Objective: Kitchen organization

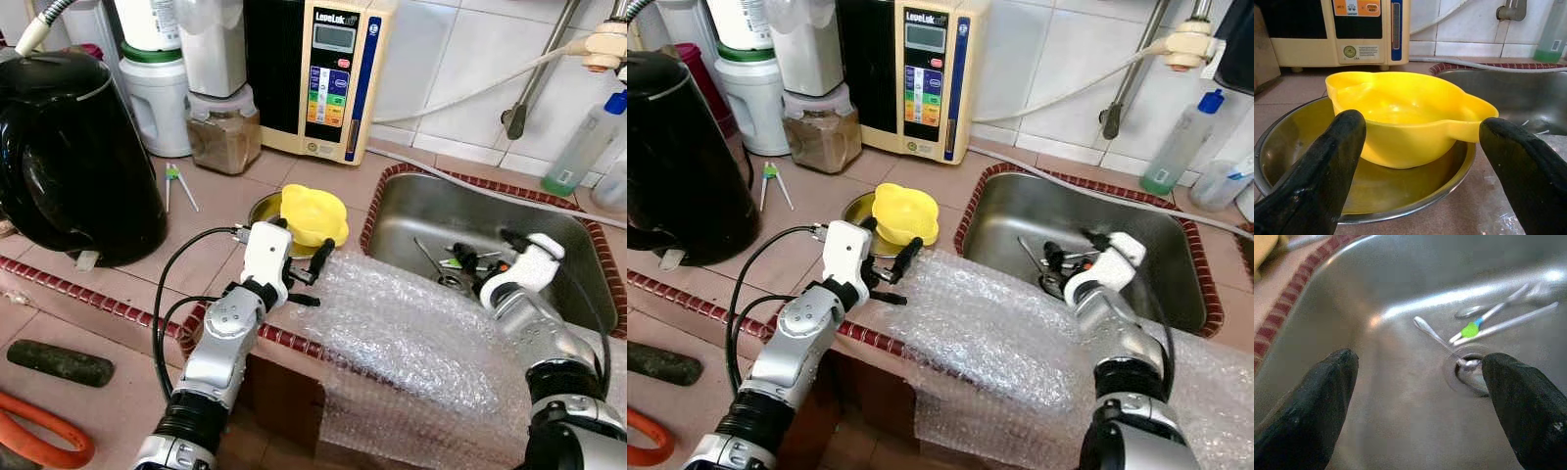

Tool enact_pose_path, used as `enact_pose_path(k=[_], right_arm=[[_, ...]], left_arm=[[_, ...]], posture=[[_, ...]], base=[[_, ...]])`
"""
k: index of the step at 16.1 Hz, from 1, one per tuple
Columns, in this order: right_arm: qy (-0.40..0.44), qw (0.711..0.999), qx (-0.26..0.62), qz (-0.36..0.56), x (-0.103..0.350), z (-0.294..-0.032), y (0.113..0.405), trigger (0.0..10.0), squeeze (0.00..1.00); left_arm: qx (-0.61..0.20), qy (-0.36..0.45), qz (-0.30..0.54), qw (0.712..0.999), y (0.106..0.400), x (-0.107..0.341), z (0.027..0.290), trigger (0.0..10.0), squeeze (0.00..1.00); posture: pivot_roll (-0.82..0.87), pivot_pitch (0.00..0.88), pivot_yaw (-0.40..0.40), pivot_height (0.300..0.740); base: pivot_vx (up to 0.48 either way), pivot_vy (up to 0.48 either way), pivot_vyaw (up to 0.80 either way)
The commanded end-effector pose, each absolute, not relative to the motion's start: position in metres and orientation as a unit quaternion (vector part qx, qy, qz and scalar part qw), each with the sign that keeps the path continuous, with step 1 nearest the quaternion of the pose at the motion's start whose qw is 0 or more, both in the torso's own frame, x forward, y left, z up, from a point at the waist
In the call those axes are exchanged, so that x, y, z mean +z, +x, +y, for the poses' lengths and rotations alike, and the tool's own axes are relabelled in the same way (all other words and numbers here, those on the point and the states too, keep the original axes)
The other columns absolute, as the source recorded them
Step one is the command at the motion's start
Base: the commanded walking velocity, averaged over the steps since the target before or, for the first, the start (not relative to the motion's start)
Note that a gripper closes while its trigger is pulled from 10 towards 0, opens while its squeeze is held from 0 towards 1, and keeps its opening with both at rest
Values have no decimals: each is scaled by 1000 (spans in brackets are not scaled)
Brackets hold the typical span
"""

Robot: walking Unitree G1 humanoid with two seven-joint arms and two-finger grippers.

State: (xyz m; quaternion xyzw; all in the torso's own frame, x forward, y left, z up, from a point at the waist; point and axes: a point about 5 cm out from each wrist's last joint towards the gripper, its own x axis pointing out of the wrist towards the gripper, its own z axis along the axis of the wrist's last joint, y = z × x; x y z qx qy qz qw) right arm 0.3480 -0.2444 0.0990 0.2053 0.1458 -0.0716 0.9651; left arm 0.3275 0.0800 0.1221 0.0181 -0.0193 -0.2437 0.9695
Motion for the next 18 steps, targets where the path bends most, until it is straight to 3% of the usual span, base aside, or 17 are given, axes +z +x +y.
enact_pose_path(k=[1, 4, 6, 11, 13, 15, 18], right_arm=[[127, 982, -61, 129, 107, -245, 348, 10000, 0], [3, 993, -18, 116, 111, -231, 345, 10000, 0], [-32, 994, -14, 106, 112, -228, 342, 10000, 0], [-35, 994, 98, 30, 129, -184, 327, 10000, 0], [17, 986, 163, -2, 138, -155, 315, 10000, 0], [0, 982, 187, -39, 143, -136, 310, 10000, 0], [110, 964, 244, 2, 138, -119, 299, 10000, 0]], left_arm=[[-247, 23, -28, 968, 330, 126, 78, 10000, 0], [-185, -11, -59, 981, 339, 138, 92, 10000, 0], [-167, -26, -66, 983, 345, 143, 98, 10000, 0], [-108, -61, -61, 990, 359, 149, 104, 10000, 0], [-101, -81, -44, 991, 365, 148, 98, 10000, 0], [-107, -80, -41, 990, 370, 152, 89, 10000, 0], [-116, -44, -14, 992, 376, 149, 80, 10000, 0]], posture=[[152, 0, -36, 740], [142, 0, -33, 740], [132, 0, -31, 740], [118, 0, -27, 740], [117, 0, -24, 740], [114, 0, -17, 740], [110, 0, -6, 740]], base=[[0, 0, 0], [0, 0, 0], [0, 0, 0], [0, 0, 0], [0, 0, 0], [0, 0, 0], [0, 0, 0]])
